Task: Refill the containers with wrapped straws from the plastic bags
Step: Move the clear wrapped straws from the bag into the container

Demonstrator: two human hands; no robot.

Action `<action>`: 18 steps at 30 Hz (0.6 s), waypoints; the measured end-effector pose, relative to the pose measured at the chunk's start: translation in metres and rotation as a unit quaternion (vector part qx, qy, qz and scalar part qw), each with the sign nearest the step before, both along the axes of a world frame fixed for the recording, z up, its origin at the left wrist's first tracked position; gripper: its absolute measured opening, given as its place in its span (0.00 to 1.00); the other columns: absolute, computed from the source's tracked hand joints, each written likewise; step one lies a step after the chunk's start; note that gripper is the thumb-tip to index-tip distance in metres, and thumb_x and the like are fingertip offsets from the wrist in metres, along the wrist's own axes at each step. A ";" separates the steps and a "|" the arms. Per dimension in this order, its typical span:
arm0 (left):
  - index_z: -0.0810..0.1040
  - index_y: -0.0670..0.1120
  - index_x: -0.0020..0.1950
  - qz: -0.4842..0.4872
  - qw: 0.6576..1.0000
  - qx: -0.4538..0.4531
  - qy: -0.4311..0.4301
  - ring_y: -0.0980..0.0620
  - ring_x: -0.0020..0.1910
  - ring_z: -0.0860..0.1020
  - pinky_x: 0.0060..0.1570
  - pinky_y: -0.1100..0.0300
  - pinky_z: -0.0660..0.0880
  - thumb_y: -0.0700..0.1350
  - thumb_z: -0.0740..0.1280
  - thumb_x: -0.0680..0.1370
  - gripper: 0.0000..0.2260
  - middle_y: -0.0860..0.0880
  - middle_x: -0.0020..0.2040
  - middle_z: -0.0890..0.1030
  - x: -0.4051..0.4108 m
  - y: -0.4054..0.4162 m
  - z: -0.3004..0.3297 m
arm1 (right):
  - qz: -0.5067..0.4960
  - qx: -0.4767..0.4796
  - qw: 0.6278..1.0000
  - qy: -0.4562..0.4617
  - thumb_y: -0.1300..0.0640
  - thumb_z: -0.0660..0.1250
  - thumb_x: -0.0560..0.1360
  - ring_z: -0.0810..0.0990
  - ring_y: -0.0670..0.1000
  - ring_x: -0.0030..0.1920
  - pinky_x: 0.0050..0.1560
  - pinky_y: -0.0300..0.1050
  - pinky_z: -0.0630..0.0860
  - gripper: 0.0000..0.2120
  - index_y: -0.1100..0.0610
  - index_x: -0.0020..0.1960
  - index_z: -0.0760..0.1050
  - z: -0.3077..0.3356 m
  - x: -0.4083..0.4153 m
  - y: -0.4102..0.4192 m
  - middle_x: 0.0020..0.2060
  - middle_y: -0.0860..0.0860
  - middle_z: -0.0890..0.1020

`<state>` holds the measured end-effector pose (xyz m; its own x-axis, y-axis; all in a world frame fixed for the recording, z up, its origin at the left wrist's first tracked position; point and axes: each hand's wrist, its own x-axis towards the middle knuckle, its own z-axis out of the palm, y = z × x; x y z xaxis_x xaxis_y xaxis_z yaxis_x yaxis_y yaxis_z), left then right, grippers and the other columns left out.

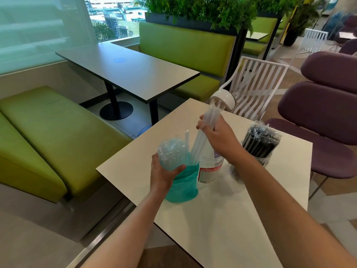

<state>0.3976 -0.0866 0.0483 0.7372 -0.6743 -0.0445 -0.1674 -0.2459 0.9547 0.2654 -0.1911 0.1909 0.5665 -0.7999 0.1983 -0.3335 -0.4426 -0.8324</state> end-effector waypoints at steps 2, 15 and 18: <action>0.62 0.50 0.69 0.000 1.000 -0.002 0.001 0.48 0.63 0.73 0.62 0.47 0.75 0.55 0.82 0.62 0.43 0.51 0.63 0.72 0.000 0.000 0.000 | -0.008 -0.015 1.000 -0.021 0.50 0.58 0.82 0.77 0.44 0.49 0.45 0.31 0.69 0.14 0.56 0.64 0.70 0.009 -0.002 -0.002 0.52 0.52 0.80; 0.62 0.51 0.70 0.002 1.000 -0.006 -0.004 0.51 0.63 0.71 0.62 0.52 0.74 0.55 0.81 0.64 0.42 0.53 0.63 0.71 -0.003 0.000 0.004 | -0.108 -0.074 0.991 0.000 0.50 0.59 0.82 0.74 0.48 0.50 0.48 0.41 0.69 0.19 0.60 0.67 0.65 0.005 -0.007 -0.032 0.53 0.51 0.75; 0.62 0.51 0.70 -0.001 1.000 -0.003 -0.003 0.51 0.63 0.71 0.62 0.53 0.74 0.55 0.81 0.64 0.42 0.54 0.62 0.70 -0.003 0.000 0.004 | -0.116 -0.030 0.992 0.035 0.49 0.60 0.81 0.75 0.51 0.55 0.51 0.41 0.69 0.20 0.60 0.67 0.67 -0.027 -0.001 -0.042 0.58 0.55 0.75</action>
<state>0.3945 -0.0862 0.0519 0.7358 -0.6763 -0.0356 -0.1743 -0.2399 0.9550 0.2648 -0.2336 0.1642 0.3832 -0.8982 0.2153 -0.4885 -0.3949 -0.7781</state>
